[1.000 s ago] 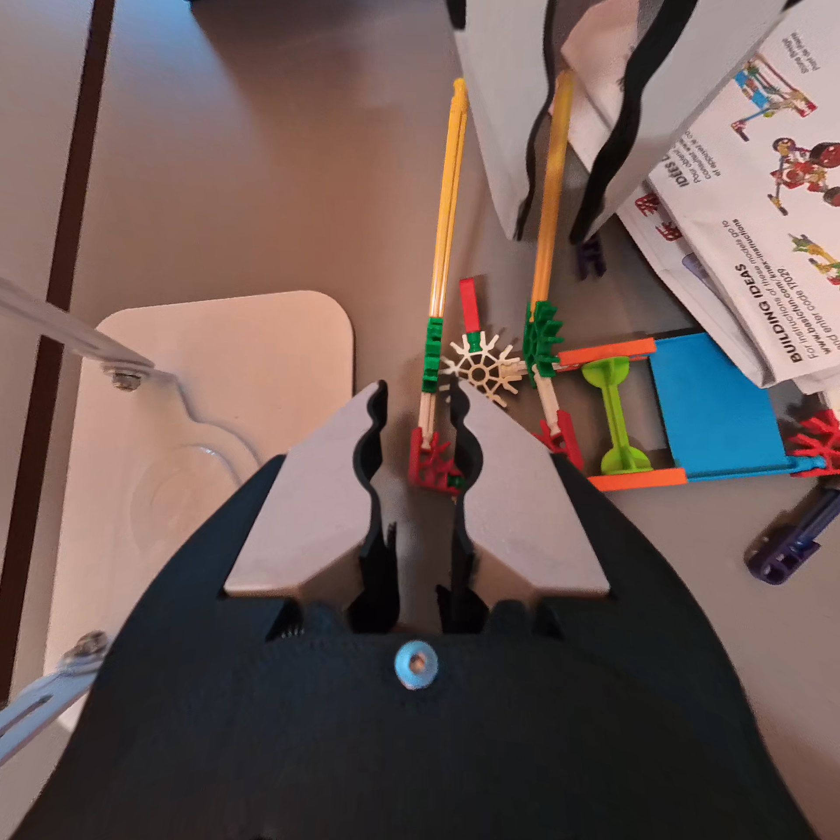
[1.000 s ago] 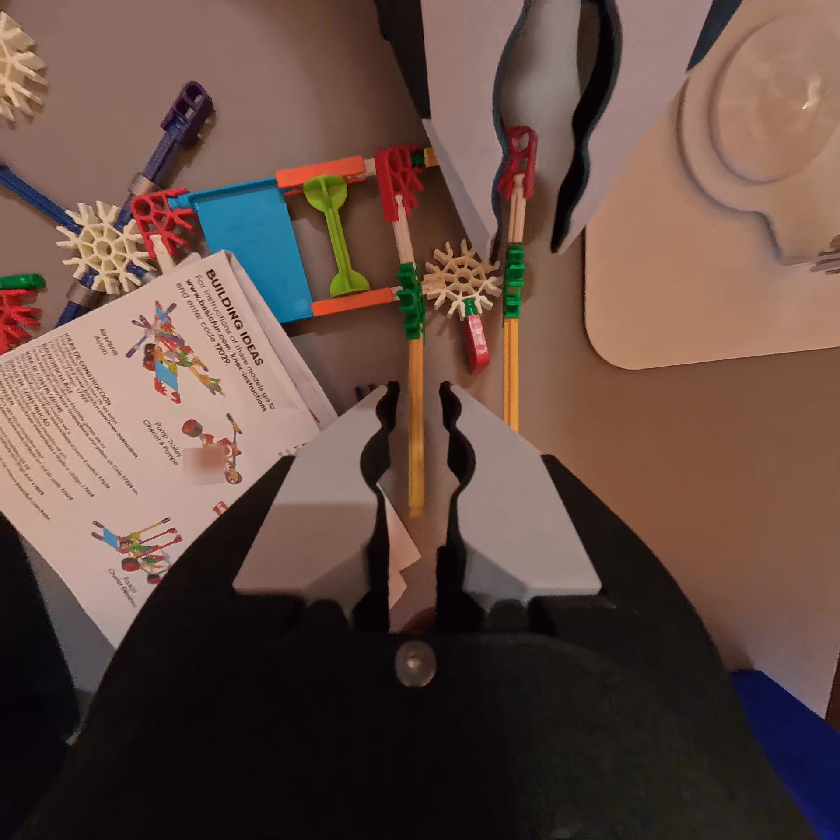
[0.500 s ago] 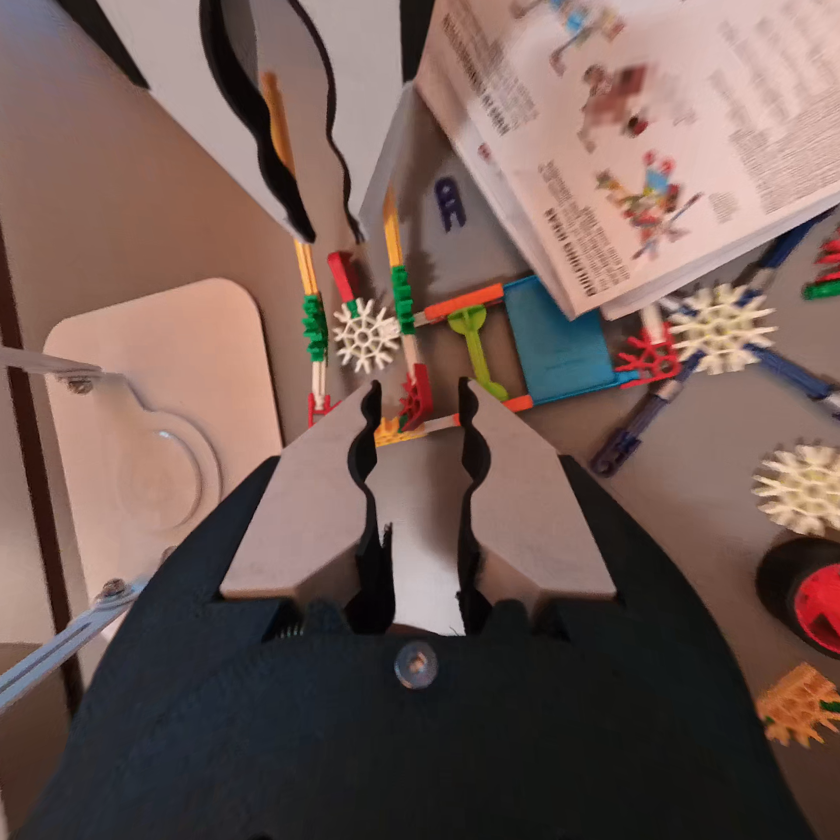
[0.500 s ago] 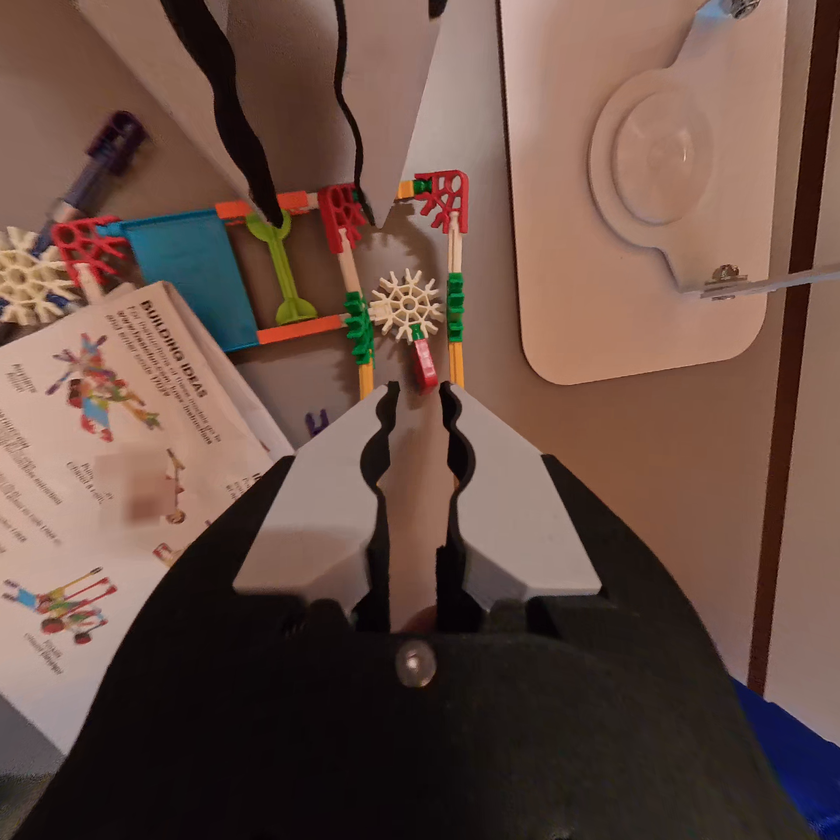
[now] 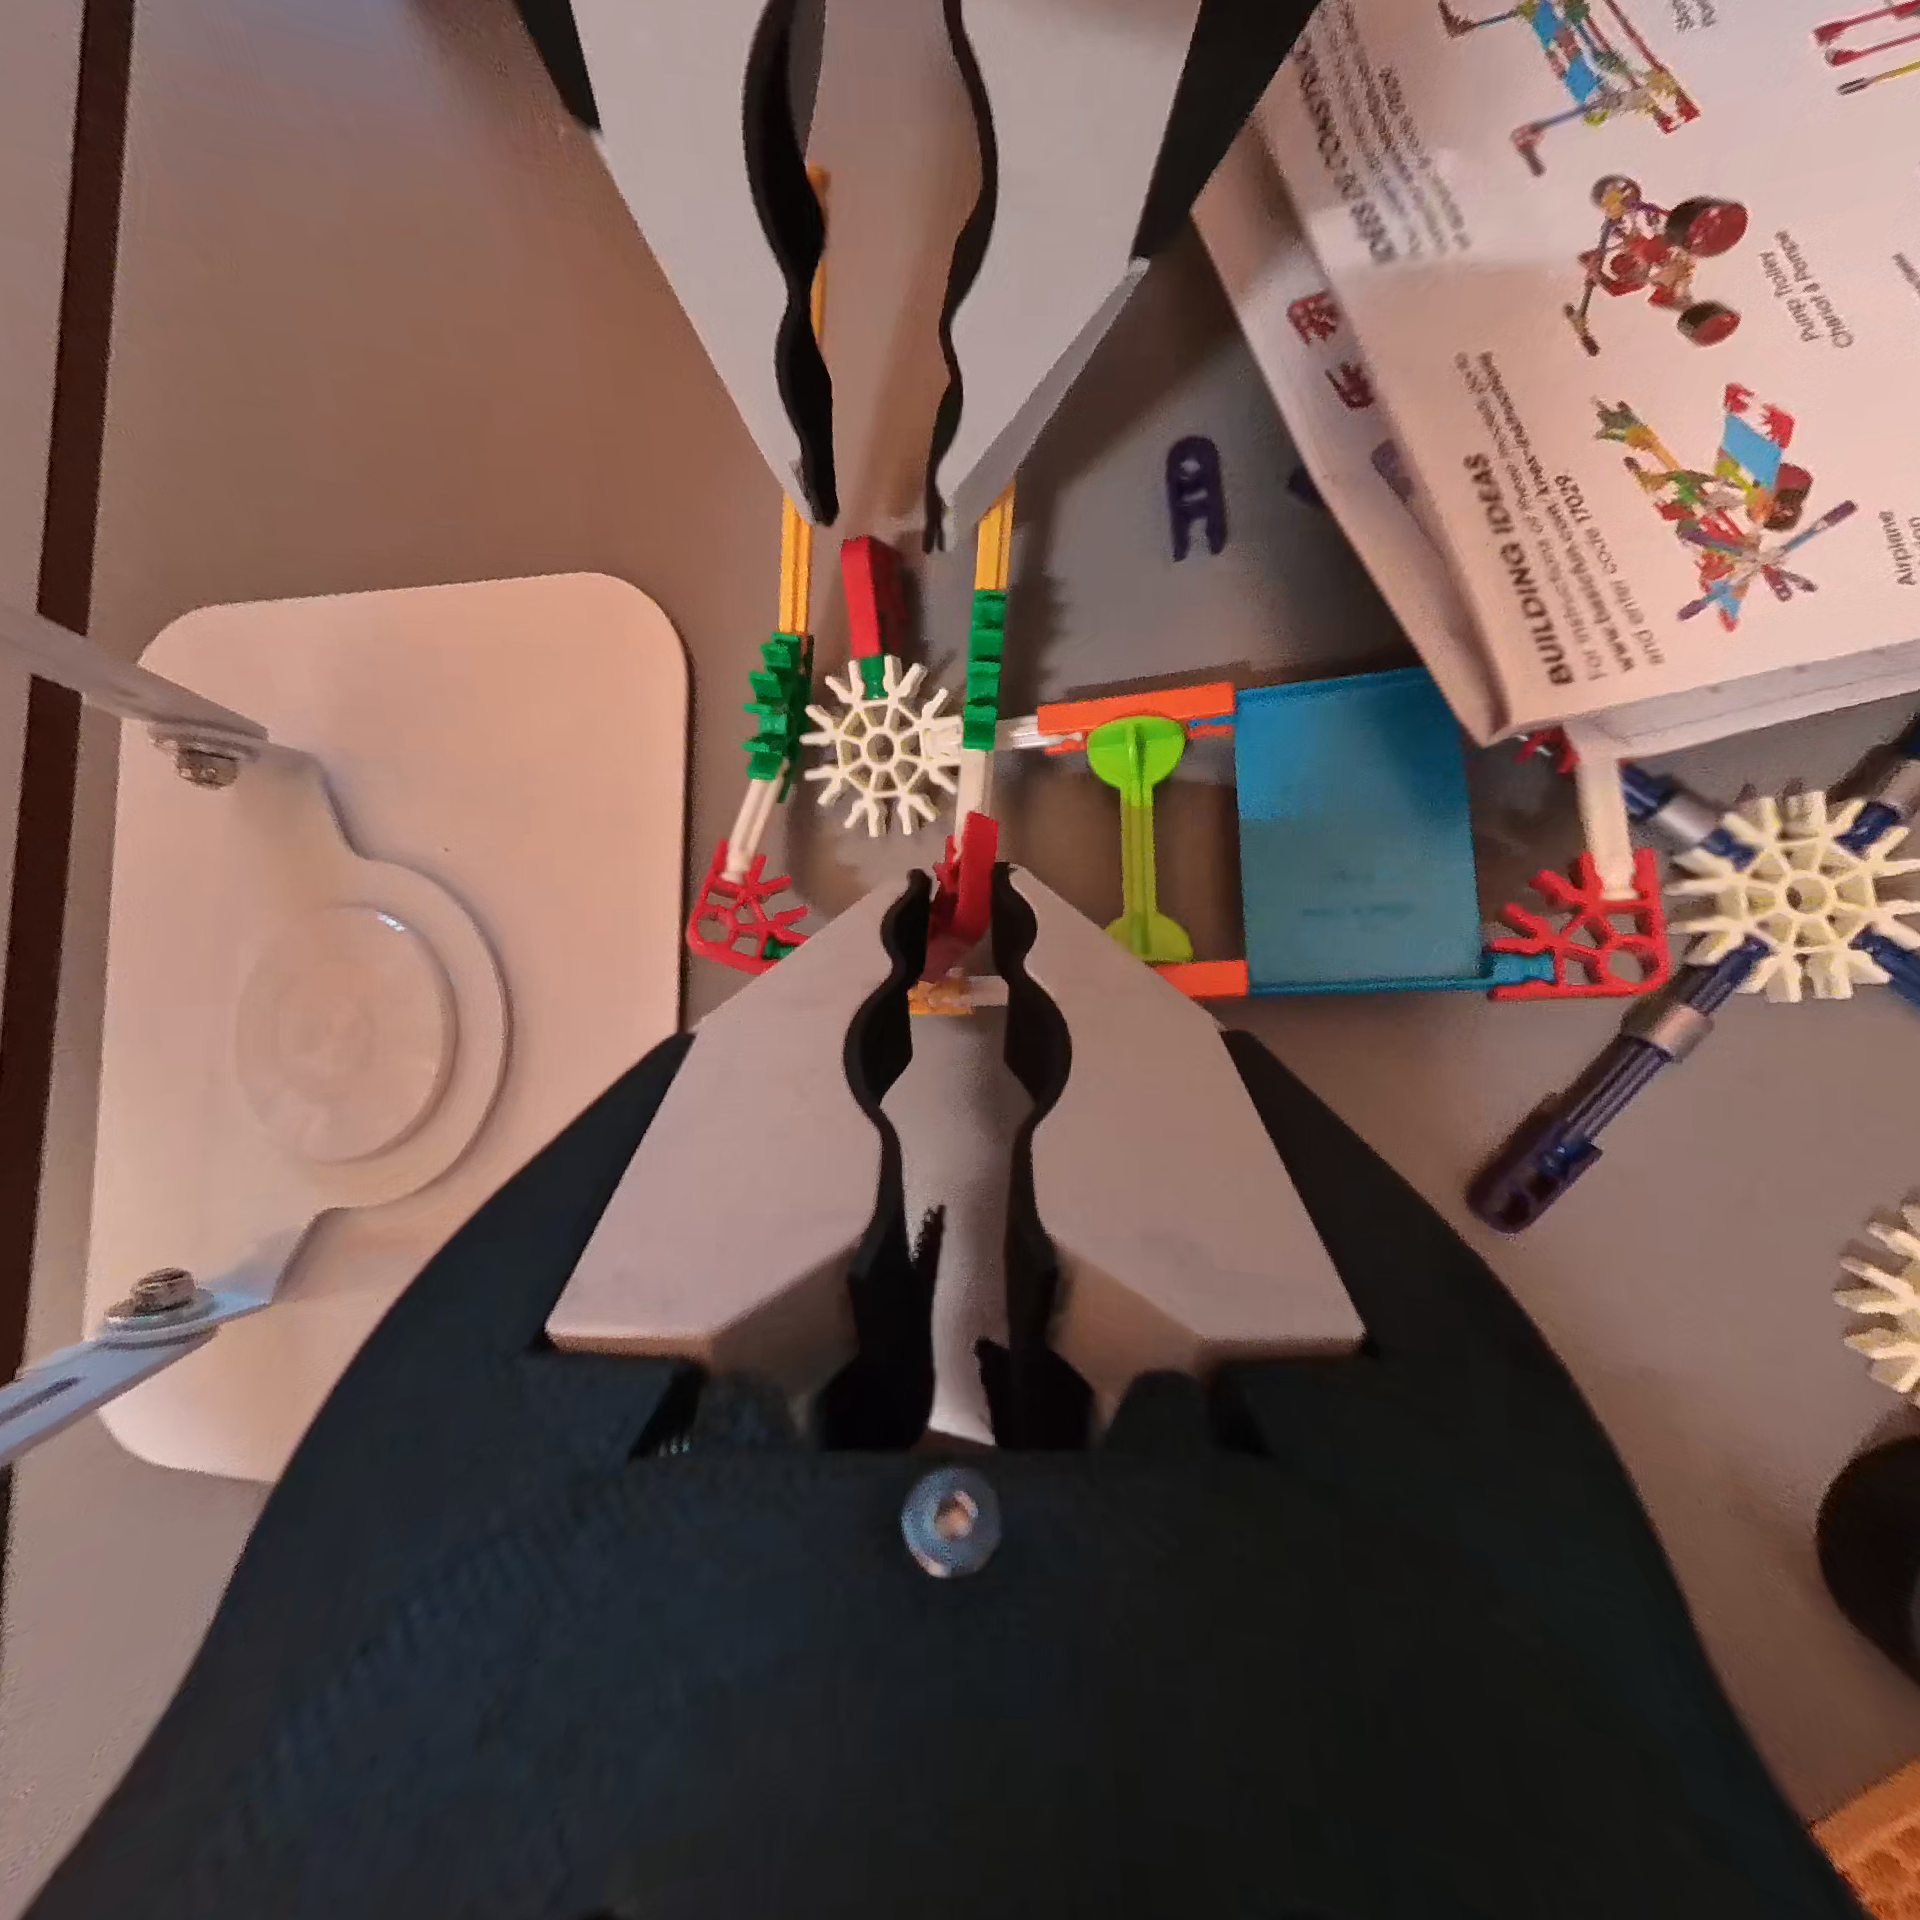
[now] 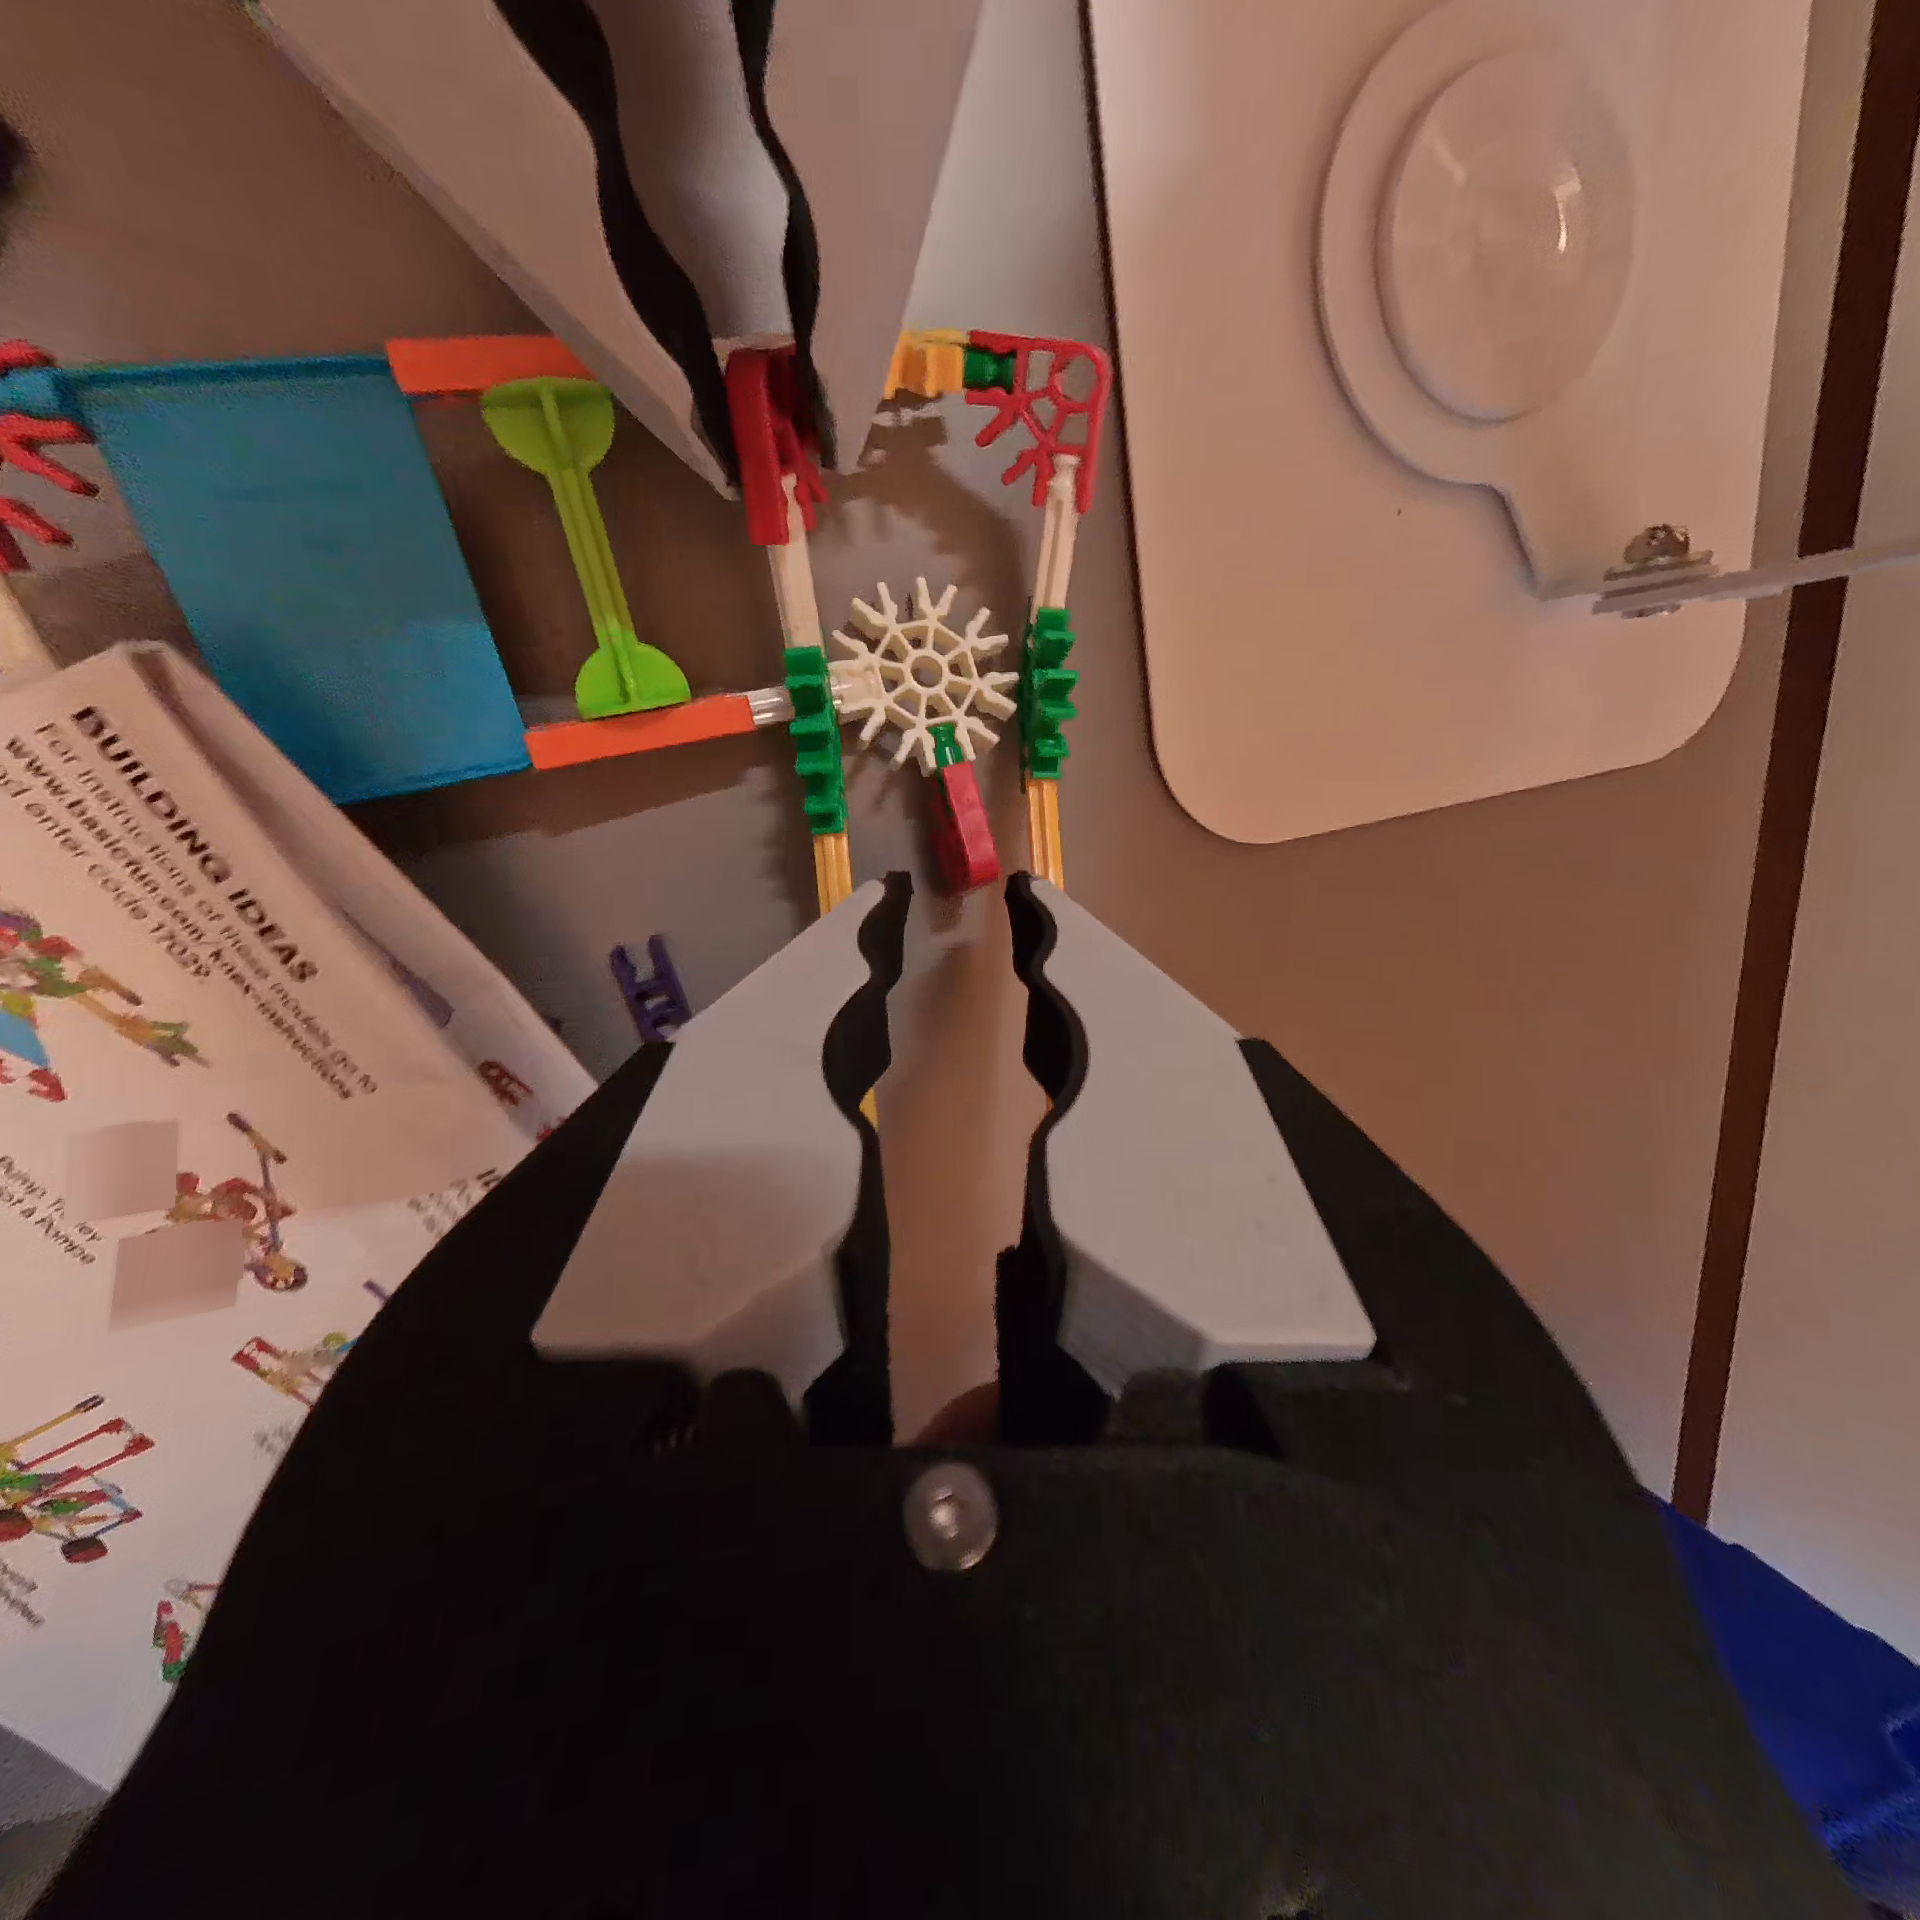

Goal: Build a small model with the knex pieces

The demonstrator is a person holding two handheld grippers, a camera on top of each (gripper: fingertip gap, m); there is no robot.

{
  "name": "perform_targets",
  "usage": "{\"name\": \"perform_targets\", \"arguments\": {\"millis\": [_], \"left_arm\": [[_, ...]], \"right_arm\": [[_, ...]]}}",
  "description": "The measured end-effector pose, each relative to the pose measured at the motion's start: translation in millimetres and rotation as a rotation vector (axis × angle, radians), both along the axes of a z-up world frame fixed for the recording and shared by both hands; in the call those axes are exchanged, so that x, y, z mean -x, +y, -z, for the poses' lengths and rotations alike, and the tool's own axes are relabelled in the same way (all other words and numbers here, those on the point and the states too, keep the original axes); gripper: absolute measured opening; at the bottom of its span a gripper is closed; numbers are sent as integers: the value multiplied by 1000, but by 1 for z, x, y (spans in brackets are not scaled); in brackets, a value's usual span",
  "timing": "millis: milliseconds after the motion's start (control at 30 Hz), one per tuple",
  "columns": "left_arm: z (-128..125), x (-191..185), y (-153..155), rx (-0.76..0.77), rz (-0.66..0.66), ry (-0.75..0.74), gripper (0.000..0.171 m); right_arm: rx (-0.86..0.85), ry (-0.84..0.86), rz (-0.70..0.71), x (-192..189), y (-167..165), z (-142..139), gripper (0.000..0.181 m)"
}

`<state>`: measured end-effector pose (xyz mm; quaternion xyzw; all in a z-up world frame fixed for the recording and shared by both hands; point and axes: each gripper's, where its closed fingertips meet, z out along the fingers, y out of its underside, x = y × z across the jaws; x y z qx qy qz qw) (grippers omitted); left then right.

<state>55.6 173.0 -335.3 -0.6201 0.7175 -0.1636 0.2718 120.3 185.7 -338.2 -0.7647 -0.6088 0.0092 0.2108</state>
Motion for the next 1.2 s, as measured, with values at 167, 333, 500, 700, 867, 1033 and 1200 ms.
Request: {"name": "perform_targets", "arguments": {"millis": [167,333,500,700,867,1033,1200], "left_arm": [[1,2,0,88,-60,-51,10],[1,3,0,200,-116,-112,11],[-3,5,6,304,-192,-171,11],[2,9,5,332,-207,-179,13],[-13,11,8,279,-208,-209,25],[-30,23,23,128,-261,-216,30],[-18,21,-9,2,-180,-93,35]], "right_arm": [[19,5,10,-1,1,4,13],[15,29,7,-1,-2,-5,14],[-35,95,50,-8,5,-26,18],[-50,132,73,-20,8,-38,20],[-48,127,93,-28,10,-35,24],[-64,163,139,-32,21,-35,26],[-51,156,145,-31,27,-20,26]]}}
